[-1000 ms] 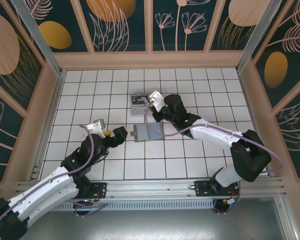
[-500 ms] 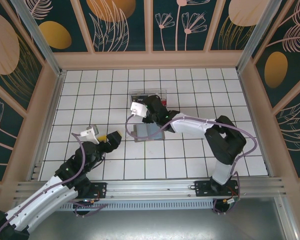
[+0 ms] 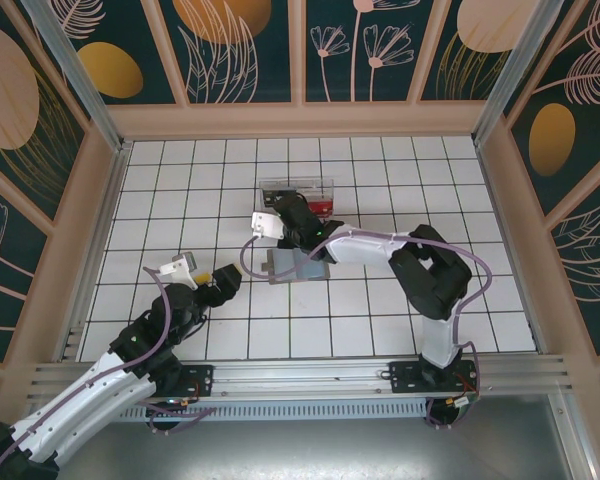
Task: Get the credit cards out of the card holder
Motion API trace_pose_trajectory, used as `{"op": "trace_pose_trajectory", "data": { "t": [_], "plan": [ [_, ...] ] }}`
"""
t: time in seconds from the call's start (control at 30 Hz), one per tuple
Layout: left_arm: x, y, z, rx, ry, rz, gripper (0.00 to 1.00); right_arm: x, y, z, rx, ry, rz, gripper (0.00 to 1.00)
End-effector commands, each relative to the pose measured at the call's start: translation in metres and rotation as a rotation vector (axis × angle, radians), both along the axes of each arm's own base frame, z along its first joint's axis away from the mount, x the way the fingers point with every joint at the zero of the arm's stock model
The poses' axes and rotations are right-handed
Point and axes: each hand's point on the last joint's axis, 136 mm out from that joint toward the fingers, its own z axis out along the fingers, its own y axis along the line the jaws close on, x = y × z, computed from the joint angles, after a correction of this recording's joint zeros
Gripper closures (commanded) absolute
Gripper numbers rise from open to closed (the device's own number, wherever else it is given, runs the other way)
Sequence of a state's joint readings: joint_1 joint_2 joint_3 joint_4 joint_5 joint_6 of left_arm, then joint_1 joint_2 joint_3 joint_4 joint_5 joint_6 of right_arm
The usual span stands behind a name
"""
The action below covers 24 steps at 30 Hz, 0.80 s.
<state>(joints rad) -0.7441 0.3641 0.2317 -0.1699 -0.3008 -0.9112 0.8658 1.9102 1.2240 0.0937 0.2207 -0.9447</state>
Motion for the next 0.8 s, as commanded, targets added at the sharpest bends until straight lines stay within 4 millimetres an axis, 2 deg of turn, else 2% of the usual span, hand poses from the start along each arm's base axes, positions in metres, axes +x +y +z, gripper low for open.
{"op": "trace_pose_trajectory", "data": {
  "t": [0.0,0.47,0.77],
  "plan": [
    [0.002,0.005,0.010,0.002,-0.020,0.021,0.01,0.008,0.000,-0.006,-0.043,-0.002,-0.014,1.00],
    [0.001,0.005,0.008,0.014,-0.021,0.021,0.01,0.011,-0.015,-0.012,-0.048,0.020,-0.055,1.00],
    [0.001,0.005,0.007,0.017,-0.020,0.018,0.01,0.021,-0.023,-0.016,-0.041,0.022,-0.095,1.00]
  ]
}}
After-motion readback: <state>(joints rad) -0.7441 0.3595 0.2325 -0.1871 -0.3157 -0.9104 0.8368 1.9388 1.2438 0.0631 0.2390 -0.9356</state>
